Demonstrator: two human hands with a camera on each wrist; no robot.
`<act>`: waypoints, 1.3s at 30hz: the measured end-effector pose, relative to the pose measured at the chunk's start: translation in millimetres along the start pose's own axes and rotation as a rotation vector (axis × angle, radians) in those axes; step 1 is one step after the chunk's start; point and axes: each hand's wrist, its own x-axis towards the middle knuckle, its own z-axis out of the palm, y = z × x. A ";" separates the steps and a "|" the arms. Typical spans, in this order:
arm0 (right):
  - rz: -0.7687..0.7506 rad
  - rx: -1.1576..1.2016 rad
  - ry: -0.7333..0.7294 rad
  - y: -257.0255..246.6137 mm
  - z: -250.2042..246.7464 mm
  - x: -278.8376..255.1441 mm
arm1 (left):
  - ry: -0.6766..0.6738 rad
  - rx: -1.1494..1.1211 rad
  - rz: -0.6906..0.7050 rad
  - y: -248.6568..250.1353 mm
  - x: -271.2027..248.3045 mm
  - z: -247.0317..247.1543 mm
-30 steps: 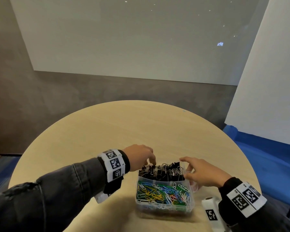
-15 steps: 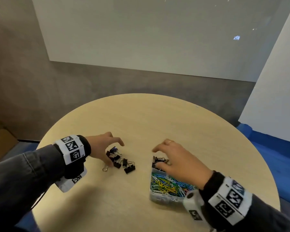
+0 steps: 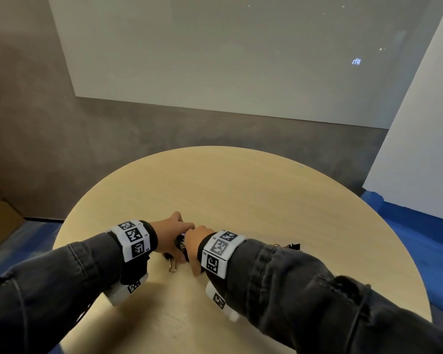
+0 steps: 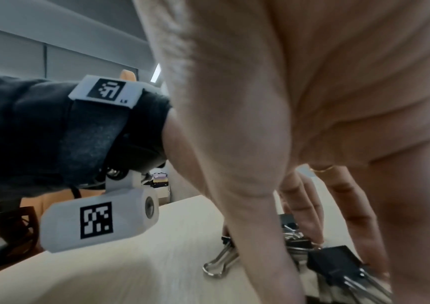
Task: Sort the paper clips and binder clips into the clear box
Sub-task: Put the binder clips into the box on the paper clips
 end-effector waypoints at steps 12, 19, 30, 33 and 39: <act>0.092 0.141 -0.063 17.4 8.0 14.6 | -0.029 0.074 0.047 7.5 2.4 1.6; 0.035 0.396 -0.026 48.7 -4.3 1.8 | 0.033 0.167 0.099 12.4 1.8 8.0; 0.043 0.754 0.203 143.4 -23.5 -48.1 | 0.013 0.136 0.111 10.3 0.3 10.5; 0.078 0.627 0.150 155.1 -6.6 -53.0 | 0.018 0.107 0.122 10.0 -0.6 5.4; 0.094 0.560 0.279 161.9 7.6 -60.6 | 0.049 0.027 0.136 25.9 -4.6 -24.0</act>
